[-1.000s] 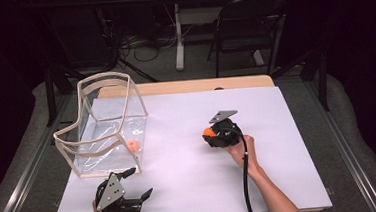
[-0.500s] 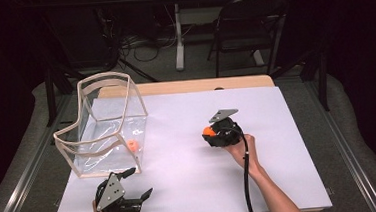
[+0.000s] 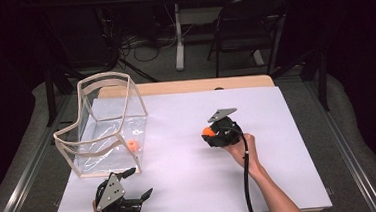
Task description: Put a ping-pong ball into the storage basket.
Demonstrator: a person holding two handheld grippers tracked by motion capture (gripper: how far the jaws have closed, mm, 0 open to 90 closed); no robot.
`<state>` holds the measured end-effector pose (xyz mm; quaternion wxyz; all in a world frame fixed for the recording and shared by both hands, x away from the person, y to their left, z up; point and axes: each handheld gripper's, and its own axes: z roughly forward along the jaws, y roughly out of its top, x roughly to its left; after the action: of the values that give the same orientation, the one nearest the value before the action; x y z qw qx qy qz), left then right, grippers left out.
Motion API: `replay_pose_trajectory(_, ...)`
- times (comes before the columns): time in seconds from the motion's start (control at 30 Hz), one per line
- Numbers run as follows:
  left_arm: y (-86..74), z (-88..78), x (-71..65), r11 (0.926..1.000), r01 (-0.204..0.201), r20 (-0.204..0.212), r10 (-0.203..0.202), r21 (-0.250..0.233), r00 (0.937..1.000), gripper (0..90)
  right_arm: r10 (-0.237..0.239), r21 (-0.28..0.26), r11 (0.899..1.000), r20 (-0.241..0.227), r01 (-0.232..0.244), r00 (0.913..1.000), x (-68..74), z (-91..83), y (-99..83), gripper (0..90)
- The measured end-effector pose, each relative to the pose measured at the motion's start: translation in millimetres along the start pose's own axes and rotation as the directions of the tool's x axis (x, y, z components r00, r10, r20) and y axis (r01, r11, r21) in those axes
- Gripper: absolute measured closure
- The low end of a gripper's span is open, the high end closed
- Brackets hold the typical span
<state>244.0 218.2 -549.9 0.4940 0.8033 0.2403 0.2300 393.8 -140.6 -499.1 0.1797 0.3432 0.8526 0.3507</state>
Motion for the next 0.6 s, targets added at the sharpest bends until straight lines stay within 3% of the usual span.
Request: replay_pose_trajectory(0.6,0.0,0.2,0.3,1.0,0.0,-0.002,0.0,-0.002,1.0,15.8,-0.023,0.009,1.0,-0.001,0.023,0.9997,4.5,-1.5,16.8,50.9)
